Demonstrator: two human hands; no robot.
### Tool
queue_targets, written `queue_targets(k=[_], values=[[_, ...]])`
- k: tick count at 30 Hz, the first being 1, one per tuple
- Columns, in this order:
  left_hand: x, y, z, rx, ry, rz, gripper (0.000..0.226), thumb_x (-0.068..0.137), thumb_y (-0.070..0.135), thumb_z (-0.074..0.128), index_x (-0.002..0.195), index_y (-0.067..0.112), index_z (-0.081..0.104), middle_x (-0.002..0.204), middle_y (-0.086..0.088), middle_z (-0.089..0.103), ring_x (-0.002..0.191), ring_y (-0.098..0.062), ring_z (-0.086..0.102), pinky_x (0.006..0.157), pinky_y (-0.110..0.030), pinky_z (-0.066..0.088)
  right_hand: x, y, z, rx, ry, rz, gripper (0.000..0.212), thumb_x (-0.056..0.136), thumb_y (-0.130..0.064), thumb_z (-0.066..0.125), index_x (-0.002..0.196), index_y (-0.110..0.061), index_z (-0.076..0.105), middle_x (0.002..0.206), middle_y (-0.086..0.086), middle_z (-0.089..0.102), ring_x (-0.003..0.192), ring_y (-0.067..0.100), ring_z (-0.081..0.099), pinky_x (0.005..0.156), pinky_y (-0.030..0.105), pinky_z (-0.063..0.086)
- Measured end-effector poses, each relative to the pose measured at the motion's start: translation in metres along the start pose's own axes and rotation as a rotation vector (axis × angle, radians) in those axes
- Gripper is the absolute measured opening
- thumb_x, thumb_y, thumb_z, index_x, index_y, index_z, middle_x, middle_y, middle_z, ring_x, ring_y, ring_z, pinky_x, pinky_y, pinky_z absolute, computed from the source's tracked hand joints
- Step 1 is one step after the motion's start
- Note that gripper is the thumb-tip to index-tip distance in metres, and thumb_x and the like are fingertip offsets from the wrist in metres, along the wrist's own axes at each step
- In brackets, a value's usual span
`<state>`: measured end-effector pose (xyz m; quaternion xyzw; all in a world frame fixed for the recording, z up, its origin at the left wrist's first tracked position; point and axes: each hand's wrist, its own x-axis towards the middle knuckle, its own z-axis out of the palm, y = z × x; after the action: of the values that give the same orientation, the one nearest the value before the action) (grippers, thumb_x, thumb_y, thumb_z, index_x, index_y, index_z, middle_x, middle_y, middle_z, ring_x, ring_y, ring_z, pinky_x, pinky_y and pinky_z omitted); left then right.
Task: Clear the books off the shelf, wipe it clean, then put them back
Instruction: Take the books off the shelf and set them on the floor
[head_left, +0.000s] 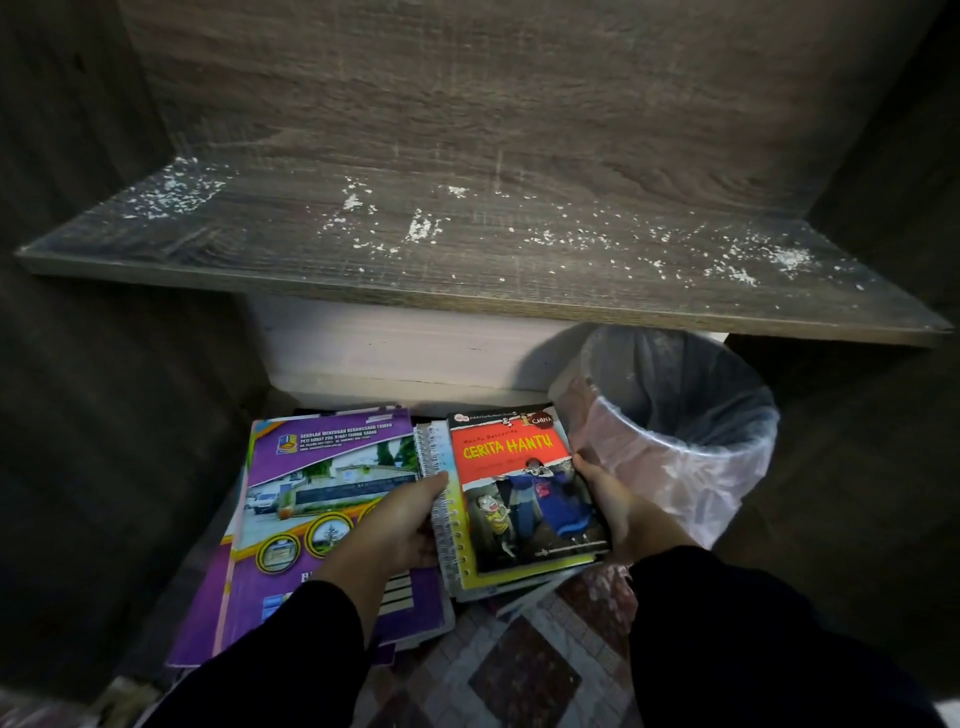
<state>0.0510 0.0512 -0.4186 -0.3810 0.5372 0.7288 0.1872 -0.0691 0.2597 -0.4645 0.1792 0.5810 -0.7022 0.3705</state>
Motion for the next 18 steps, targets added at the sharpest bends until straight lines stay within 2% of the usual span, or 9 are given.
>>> queue_targets(k=[3, 5, 7, 9, 11, 13, 16, 18], values=[[-0.005, 0.000, 0.000, -0.043, -0.029, -0.006, 0.039, 0.099, 0.038, 0.045, 0.117, 0.006, 0.059, 0.106, -0.018, 0.067, 0.089, -0.030, 0.062, 0.069, -0.034, 0.050, 0.002, 0.002, -0.004, 0.017, -0.016, 0.016, 0.044, 0.094, -0.049, 0.043, 0.102, -0.010, 0.063, 0.083, 0.018, 0.071, 0.062, 0.028, 0.071, 0.055, 0.033, 0.057], [-0.005, 0.000, 0.001, -0.063, -0.055, -0.016, 0.039, 0.099, 0.035, 0.045, 0.124, 0.007, 0.055, 0.114, -0.018, 0.066, 0.096, -0.030, 0.063, 0.075, -0.035, 0.051, 0.002, 0.003, -0.006, 0.058, -0.002, -0.007, 0.044, 0.094, -0.050, 0.043, 0.091, -0.011, 0.064, 0.089, 0.018, 0.067, 0.060, 0.028, 0.070, 0.054, 0.034, 0.058], [-0.004, -0.002, 0.002, -0.080, -0.064, -0.020, 0.038, 0.100, 0.033, 0.045, 0.126, 0.007, 0.054, 0.117, -0.018, 0.066, 0.100, -0.031, 0.063, 0.079, -0.037, 0.051, 0.004, 0.008, -0.010, 0.086, -0.010, -0.003, 0.048, 0.094, -0.051, 0.041, 0.091, -0.009, 0.064, 0.084, 0.018, 0.068, 0.057, 0.027, 0.069, 0.052, 0.033, 0.058], [-0.003, -0.003, 0.001, -0.095, -0.067, -0.019, 0.037, 0.100, 0.032, 0.044, 0.125, 0.007, 0.055, 0.117, -0.018, 0.066, 0.102, -0.031, 0.063, 0.082, -0.039, 0.051, 0.003, 0.012, -0.012, 0.071, 0.002, 0.050, 0.049, 0.095, -0.050, 0.039, 0.097, -0.007, 0.062, 0.071, 0.018, 0.071, 0.052, 0.027, 0.069, 0.047, 0.030, 0.056], [-0.002, -0.002, 0.001, -0.104, -0.066, -0.021, 0.037, 0.100, 0.034, 0.045, 0.123, 0.008, 0.057, 0.118, -0.017, 0.065, 0.105, -0.032, 0.062, 0.085, -0.040, 0.050, 0.004, 0.014, -0.013, 0.081, 0.002, 0.071, 0.048, 0.098, -0.047, 0.034, 0.093, -0.006, 0.059, 0.061, 0.016, 0.070, 0.047, 0.026, 0.068, 0.042, 0.027, 0.054], [-0.002, -0.001, 0.002, -0.111, -0.062, -0.022, 0.037, 0.099, 0.036, 0.045, 0.119, 0.009, 0.059, 0.117, -0.017, 0.066, 0.105, -0.031, 0.062, 0.081, -0.039, 0.050, 0.001, 0.011, -0.011, 0.071, 0.015, 0.085, 0.048, 0.098, -0.045, 0.030, 0.091, -0.005, 0.056, 0.058, 0.015, 0.069, 0.045, 0.025, 0.067, 0.040, 0.025, 0.053], [-0.004, 0.001, 0.001, -0.134, -0.058, -0.009, 0.036, 0.099, 0.038, 0.044, 0.113, 0.009, 0.062, 0.109, -0.016, 0.069, 0.098, -0.029, 0.064, 0.073, -0.036, 0.051, 0.003, 0.013, -0.006, 0.074, -0.006, 0.084, 0.048, 0.095, -0.050, 0.033, 0.098, -0.008, 0.057, 0.067, 0.016, 0.071, 0.055, 0.028, 0.069, 0.050, 0.032, 0.057], [-0.005, 0.002, -0.002, -0.153, -0.048, 0.013, 0.036, 0.099, 0.037, 0.044, 0.108, 0.008, 0.064, 0.101, -0.016, 0.072, 0.091, -0.028, 0.067, 0.071, -0.035, 0.052, 0.007, 0.019, -0.004, 0.019, 0.010, 0.089, 0.054, 0.090, -0.055, 0.041, 0.115, -0.010, 0.056, 0.082, 0.017, 0.072, 0.069, 0.029, 0.070, 0.070, 0.037, 0.056]])
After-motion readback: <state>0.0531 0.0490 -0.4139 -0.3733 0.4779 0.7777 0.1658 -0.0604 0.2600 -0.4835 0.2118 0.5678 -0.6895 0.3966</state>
